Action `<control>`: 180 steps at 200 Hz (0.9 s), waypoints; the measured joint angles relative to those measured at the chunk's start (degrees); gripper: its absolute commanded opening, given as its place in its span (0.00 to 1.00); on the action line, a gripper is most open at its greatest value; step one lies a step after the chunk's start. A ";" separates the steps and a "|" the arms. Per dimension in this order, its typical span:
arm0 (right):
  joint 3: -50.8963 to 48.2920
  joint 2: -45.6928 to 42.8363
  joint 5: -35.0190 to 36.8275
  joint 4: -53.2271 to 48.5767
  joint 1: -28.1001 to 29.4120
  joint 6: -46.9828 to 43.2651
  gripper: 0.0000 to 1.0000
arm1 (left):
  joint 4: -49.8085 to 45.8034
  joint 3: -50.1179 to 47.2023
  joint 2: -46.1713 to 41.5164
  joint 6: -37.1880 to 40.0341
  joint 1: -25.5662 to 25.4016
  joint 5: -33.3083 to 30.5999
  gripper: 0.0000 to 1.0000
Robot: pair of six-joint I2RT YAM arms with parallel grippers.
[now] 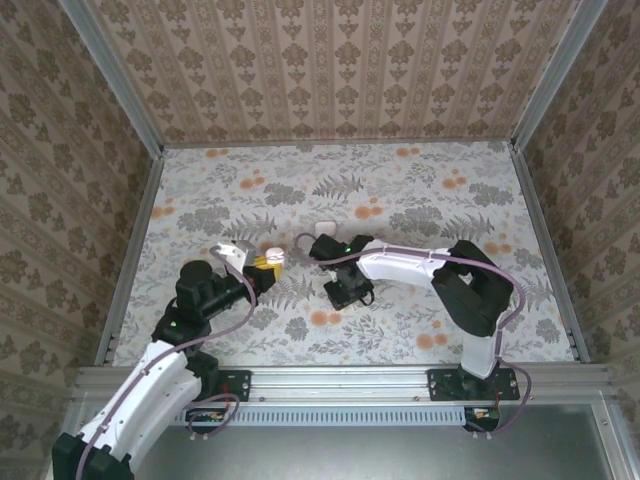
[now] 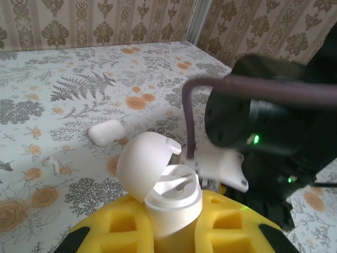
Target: Insert the wireless bluetooth earbuds into the charging case
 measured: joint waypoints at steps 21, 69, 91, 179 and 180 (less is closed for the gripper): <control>-2.91 -3.43 -1.81 2.64 -2.27 2.95 0.46 | 2.47 -0.26 2.34 -1.49 0.00 1.07 0.00; -11.41 -19.93 -5.49 12.17 -5.35 7.82 0.50 | 11.13 -0.35 7.08 -5.90 0.00 4.28 0.00; -14.62 -29.92 -7.37 19.69 -5.88 9.25 0.56 | 16.98 -0.44 10.21 -8.61 -0.07 7.43 0.00; -18.03 -36.83 -17.29 43.28 -5.90 14.12 0.65 | 36.68 -0.02 18.40 -17.18 -3.78 19.21 0.00; -18.03 -36.76 -17.33 43.34 -5.90 14.16 0.65 | 36.74 0.00 18.40 -17.20 -3.80 19.21 0.00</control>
